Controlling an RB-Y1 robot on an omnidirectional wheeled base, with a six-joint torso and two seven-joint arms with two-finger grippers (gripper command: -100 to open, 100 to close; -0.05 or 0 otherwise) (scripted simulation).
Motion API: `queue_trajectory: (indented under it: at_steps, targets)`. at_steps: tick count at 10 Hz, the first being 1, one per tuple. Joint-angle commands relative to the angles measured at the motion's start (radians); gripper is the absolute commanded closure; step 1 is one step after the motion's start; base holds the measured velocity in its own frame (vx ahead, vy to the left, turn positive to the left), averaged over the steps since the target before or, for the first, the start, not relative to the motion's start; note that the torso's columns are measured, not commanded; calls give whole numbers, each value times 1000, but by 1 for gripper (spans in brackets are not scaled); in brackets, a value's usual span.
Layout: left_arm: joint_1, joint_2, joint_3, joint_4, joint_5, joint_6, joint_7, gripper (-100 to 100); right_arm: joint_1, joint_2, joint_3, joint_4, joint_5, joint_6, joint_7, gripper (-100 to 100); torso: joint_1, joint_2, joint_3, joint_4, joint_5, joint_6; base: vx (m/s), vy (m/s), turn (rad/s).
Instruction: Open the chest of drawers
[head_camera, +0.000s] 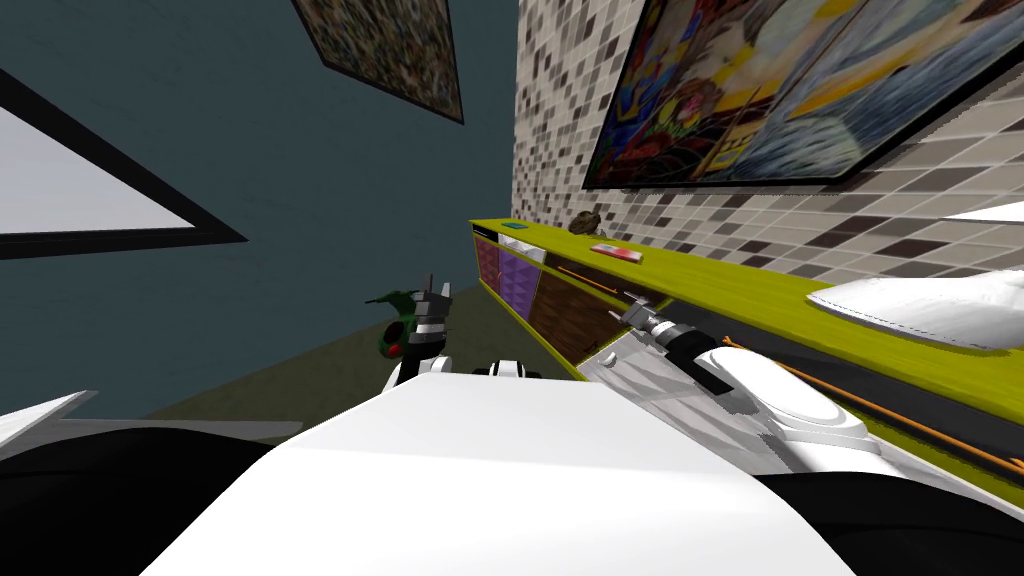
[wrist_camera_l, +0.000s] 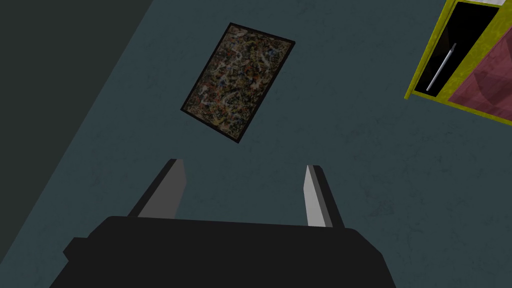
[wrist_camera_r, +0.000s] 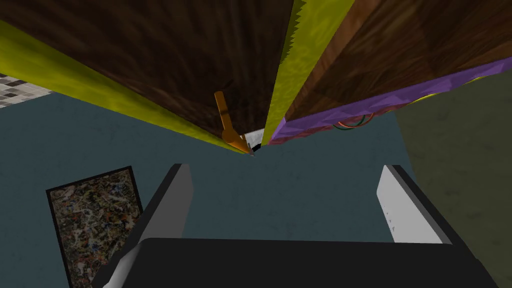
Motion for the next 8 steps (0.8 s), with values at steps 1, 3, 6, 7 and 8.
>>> queue_trajectory:
  at_steps: [1, 3, 6, 7, 8]
  targets:
    - [0, 0, 0, 0, 0, 0, 0, 0, -5, -52, -14, 39, 54, 9, 57, -100, 0, 0, 0, 0, 0, 0, 58, 61, 41]
    - [0, 0, 0, 0, 0, 0, 0, 0, -8, -54, -15, 43, 54, 6, 57, -100, 1, -1, 0, 0, 0, 0, 36, 40, 15]
    - [0, 0, 0, 0, 0, 0, 0, 0, -6, -59, -17, 37, 55, 4, 57, 100, -1, 1, 1, 0, 0, 0, -20, 29, -17]
    - [0, 0, 0, 0, 0, 0, 0, 0, -4, -62, -19, 32, 55, 3, 55, 100, 4, 3, 2, 0, 0, 0, -131, 157, -62]
    - [0, 0, 0, 0, 0, 0, 0, 0, -2, -65, -21, 28, 55, 1, 53, 100, 7, 4, 3, 1, 2, 0, -138, 173, -41]
